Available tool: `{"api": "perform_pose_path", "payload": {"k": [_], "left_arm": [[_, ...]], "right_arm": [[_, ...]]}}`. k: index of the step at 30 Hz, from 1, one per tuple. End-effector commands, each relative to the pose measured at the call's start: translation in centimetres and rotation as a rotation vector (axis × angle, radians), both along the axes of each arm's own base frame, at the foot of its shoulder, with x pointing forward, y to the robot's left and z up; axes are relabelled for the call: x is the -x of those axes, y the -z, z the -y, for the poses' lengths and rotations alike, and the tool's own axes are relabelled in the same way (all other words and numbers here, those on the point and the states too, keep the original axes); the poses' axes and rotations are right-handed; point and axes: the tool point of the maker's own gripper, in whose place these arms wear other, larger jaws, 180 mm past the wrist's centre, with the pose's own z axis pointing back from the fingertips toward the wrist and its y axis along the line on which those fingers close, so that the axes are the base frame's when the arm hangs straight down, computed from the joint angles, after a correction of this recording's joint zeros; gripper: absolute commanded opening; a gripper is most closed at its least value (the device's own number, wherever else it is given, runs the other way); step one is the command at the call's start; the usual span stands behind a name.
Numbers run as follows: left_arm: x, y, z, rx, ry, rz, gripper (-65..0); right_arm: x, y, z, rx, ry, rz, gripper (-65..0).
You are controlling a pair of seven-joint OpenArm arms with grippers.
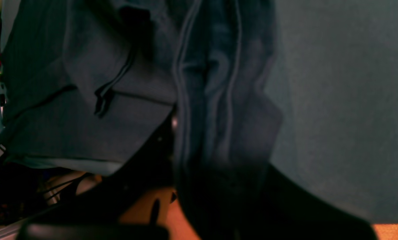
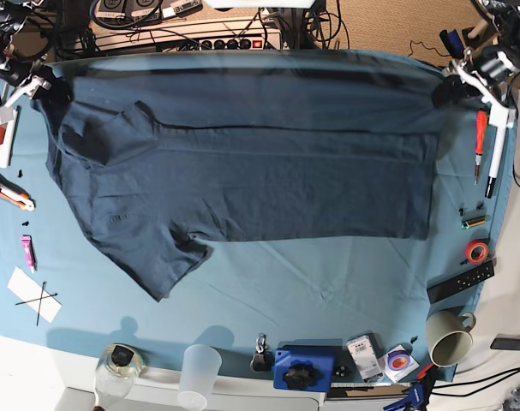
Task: Fold the T-shirt properly
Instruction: 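Drag the folded shirt toward the robot with both grippers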
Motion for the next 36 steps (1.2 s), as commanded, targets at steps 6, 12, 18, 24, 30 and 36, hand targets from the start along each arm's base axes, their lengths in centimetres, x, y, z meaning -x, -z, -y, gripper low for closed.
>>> {"api": "perform_pose_path", "payload": {"k": [6,12,18,24,30,36], "left_arm": [[2.8,1.5,-0.1,-0.004,0.005,-0.121,-65.0],[2.4,1.0,0.2,0.025,0.003,-0.094,-65.0],[0.7,-0.3,0.4,0.040,0.002,0.019,-51.6],[0.3,-0.6,0.4,0.034,0.010,0.030,-45.6],[0.2,-1.7,0.8,-0.021,0.069,0.037,-45.6],[-1.0,-5.1,-1.5,-0.229,0.070,0.117,-45.6]], "right_arm": [[-0.9,-1.5,1.1,0.035,-0.002,0.041,-65.0],[-1.0,-1.6,1.1,0.035,-0.002,0.045,-65.0],[-1.4,-2.0,0.9,0.014,0.002,0.074,-57.1],[-2.0,-3.0,0.6,-0.019,0.007,0.124,-54.1],[-2.4,-3.7,1.0,-0.010,0.000,0.139,-45.7],[-2.6,-4.2,1.5,0.009,-0.008,0.141,-45.7]]}}
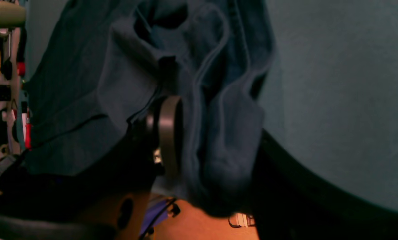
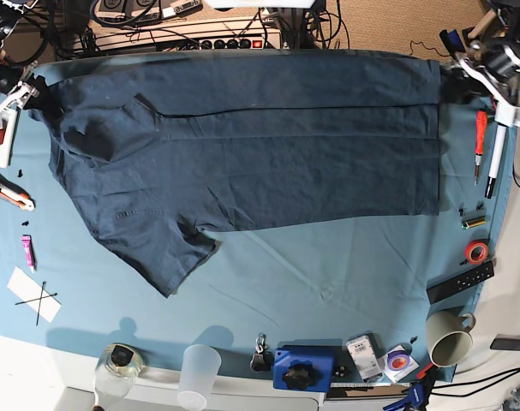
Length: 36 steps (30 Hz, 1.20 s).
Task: Fold the T-shirt properly
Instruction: 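Drag the folded shirt toward the robot with both grippers, then release the shirt and move the right gripper to the hem corner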
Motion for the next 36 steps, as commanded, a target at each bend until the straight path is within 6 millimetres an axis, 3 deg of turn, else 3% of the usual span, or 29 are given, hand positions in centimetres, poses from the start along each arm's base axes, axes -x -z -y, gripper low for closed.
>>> {"api": "perform_pose_path", "payload": {"k": [1,8,14,18,25,29,33,36], "left_arm": [[-0.9,-1.8,-0.6,-0.034,0.001,0.068,-45.6],[-3.5,-5.5,-1.1,-0.078,-0.036,0.264,-45.6],[-5.6,-7.0,-0.9,-0.074,-0.037,0.343,-45.6],[-7.7,-7.0,0.9,-0.076,0.015,0.369,-45.6],[-11.2,-5.3,4.4,-0.195,0.130,0.360,-45.6],[-12.0,-6.0,4.6,-0.201,0.129,0.399,-45.6],[-12.1,-6.2,4.6,-0.199,0.125,0.409,-45.6],[-12.1,-5.9,4.2,-0.226,0.123,0.397,-45.6]], "right_arm": [[-1.0,-1.7,1.0,0.032,-0.003,0.047,-45.7],[-2.6,-3.4,1.6,0.029,0.023,0.127,-45.7],[-5.2,-8.5,4.9,0.062,0.144,0.331,-45.7],[-7.3,-10.9,5.5,0.083,0.150,0.409,-45.7],[-10.9,-11.5,3.3,0.107,0.029,0.398,-45.7],[-13.0,-12.1,3.0,0.147,0.024,0.431,-45.7],[-15.3,-11.4,2.5,0.238,-0.008,0.395,-45.6],[-17.3,-11.2,0.9,0.281,-0.078,0.369,-40.9]]}}
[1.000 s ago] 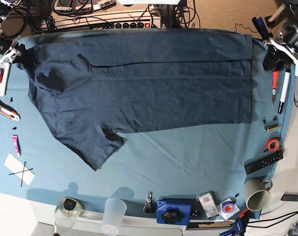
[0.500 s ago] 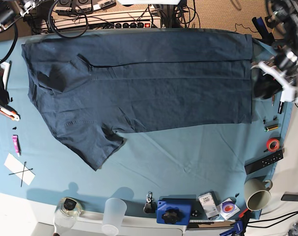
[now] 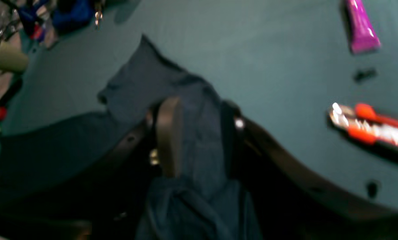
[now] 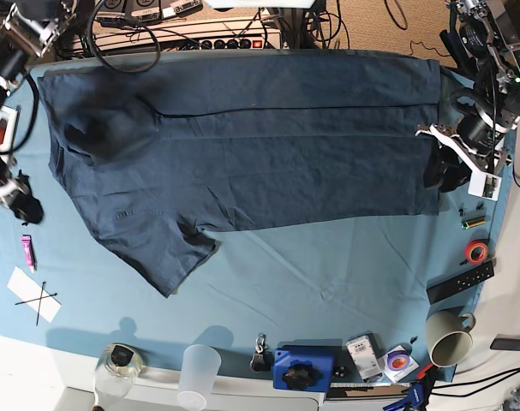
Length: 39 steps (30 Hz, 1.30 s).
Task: Fold the T-shirt properly
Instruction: 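Release the shirt and move the right gripper to the hem corner, then grasp the hem corners with both grippers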
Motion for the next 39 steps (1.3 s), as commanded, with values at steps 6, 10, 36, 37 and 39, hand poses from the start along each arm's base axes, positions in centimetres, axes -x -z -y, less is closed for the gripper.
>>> {"api": "perform_pose_path", "payload": {"k": [6,10,36,37,39], "left_arm": [[-0.5,-0.8,-1.2,-0.037,-0.049,0.026,-45.6],[-0.5,-0.8,-1.2,-0.037,-0.049,0.026,-45.6],[-0.6,-1.2,-0.4,0.018,-0.033,0.039,-45.6],[-0.6,-1.2,-0.4,0.018,-0.033,0.039,-45.6],[-0.6,-1.2,-0.4,0.018,-0.033,0.039,-45.6]], "right_arm": [[-5.4,-2.6,-1.0,0.170,-0.056,0.044,-39.9],[-7.8,-0.2,-1.4,0.229,-0.078,-0.037,-39.9],[-1.9,13.3,-5.5,0.017,-0.157,-0.581,-65.0],[-1.8,13.0,-5.2,0.015,-0.156,-0.574,-65.0],[-1.5,12.2,-4.8,0.009,-0.169,-0.557,-65.0]]}}
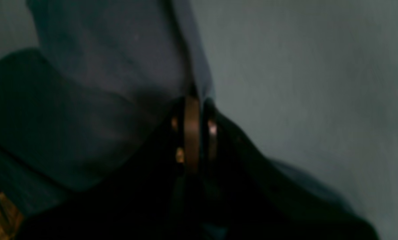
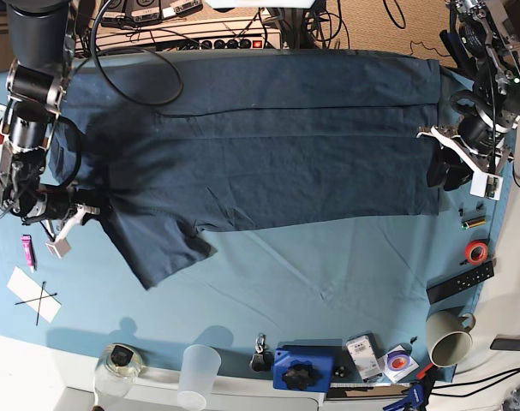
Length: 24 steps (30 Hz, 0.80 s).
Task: Fold the T-shirt properly
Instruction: 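Grasp the hem corners with both grippers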
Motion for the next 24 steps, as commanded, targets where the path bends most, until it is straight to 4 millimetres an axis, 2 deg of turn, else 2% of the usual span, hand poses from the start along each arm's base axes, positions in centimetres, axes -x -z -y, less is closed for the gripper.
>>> {"api": "perform_pose_path", "payload": {"k": [1,6,11,17,18,20,21,24], "left_arm": [[-0.5,-1.3,0.0,0.002,0.006,0.050,-45.6],[-0.5,-1.3,0.0,0.002,0.006,0.050,-45.6],[-0.5,-1.3,0.0,0.002,0.006,0.050,-45.6],[-0.5,-1.3,0.0,0.002,0.006,0.050,-45.6],[-0.5,-1.3,0.0,0.001,0.006,0.050,-45.6],[-0.5,-1.3,0.0,0.001,0.006,0.049,-45.6],[-0.5,-1.3,0.0,0.001,0.006,0.050,-45.6],[-0.5,-1.3,0.0,0.002,0.006,0.050,-45.6]], "right_arm": [[1.0,-0.8,1.7,0.047,-0.024,-0.031,-65.0],[2.4,-2.9,1.2,-0.019,-0.077,0.025,-65.0],[4.3,-3.3,2.1,0.015,-0.072,0.061,-65.0],[3.5,-5.7,3.2,-0.032,0.003,0.168,-65.0],[3.2,-6.4,3.3,-0.052,0.015,0.195,-61.6],[2.6,-7.6,3.4,-0.089,0.039,0.247,-47.9],[2.2,-8.5,3.4,-0.115,0.050,0.281,-43.2],[1.2,-11.8,3.3,-0.199,0.075,0.411,-41.4]]}}
